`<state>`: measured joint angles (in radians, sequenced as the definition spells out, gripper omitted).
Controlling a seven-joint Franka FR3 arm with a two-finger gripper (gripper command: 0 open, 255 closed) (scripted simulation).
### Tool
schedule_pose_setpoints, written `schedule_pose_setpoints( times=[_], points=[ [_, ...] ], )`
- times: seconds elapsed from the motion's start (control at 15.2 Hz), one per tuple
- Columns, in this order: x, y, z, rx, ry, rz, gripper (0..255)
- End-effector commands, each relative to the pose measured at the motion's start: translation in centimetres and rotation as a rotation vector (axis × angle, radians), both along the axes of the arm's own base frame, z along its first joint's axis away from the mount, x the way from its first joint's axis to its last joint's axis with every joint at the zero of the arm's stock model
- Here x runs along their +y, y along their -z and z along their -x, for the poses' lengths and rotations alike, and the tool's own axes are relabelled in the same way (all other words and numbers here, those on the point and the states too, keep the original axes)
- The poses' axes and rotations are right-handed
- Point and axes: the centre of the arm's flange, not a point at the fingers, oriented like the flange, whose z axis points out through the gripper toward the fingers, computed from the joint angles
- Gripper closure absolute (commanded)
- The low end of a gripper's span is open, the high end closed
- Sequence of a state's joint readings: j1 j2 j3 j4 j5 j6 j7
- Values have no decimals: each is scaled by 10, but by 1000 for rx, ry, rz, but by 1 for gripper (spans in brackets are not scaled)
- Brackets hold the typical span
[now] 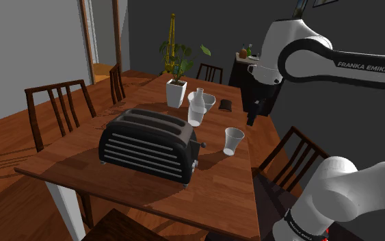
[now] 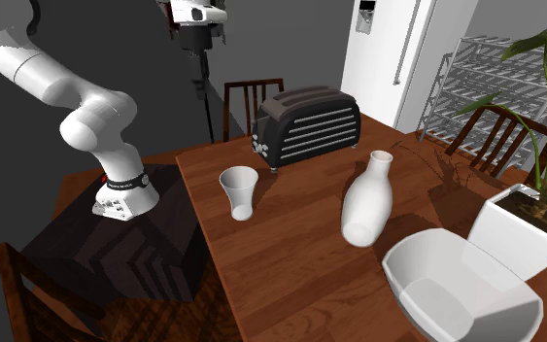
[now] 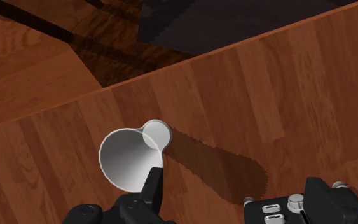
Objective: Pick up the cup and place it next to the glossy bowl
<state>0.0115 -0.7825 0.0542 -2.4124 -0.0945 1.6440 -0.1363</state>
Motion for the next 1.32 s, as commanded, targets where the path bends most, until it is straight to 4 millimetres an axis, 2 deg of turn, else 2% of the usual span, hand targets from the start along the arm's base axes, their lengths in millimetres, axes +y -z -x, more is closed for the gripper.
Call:
schedule_pose_setpoints(
  times=[0.0,0.99,1.25],
  points=[
    [0,0,0,0,0,0,0],
    [-55,165,-83,-38,7,121,0],
    [-60,184,-86,-39,7,124,0]
  ],
)
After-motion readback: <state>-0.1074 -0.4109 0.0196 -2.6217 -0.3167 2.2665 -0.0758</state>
